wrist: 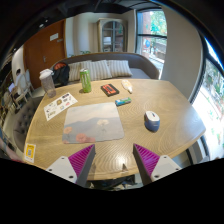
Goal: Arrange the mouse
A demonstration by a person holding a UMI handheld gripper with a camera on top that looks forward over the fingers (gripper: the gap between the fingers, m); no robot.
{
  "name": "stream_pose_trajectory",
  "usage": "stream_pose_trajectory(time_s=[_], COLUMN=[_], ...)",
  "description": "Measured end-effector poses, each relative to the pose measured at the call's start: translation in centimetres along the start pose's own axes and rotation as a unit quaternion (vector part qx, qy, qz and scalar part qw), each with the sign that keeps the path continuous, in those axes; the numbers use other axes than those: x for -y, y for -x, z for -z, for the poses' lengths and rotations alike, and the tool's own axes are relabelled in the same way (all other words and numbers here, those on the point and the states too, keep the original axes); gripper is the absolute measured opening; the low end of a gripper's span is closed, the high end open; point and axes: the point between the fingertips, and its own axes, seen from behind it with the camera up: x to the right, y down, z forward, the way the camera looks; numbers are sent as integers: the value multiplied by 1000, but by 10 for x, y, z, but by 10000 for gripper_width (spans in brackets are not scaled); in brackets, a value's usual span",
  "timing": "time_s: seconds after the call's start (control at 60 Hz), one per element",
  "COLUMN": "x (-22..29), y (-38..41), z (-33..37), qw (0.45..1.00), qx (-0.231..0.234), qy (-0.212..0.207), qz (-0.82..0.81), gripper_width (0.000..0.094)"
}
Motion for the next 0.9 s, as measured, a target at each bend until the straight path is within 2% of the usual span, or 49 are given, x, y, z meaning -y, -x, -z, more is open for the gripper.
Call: stream_pose_trajectory(time_s=[0.117,0.317,0.433,0.55,0.717,0.783,0.9], x=[6,-5,-1,5,34,44,57], y=[-28,-134,-177,-186,-181,-179,-177], z=[-15,-81,-116,-147,-172,-181,-192], qw=[999,998,999,999,998,997,997], qx=[-22,-51,-21,-1,27,30,27], qy=[-14,-27,-29,-33,-60,-66,-74], qz=[-21,-19,-5,6,8,14,9], gripper_width=[778,771,771,777,746,717,591])
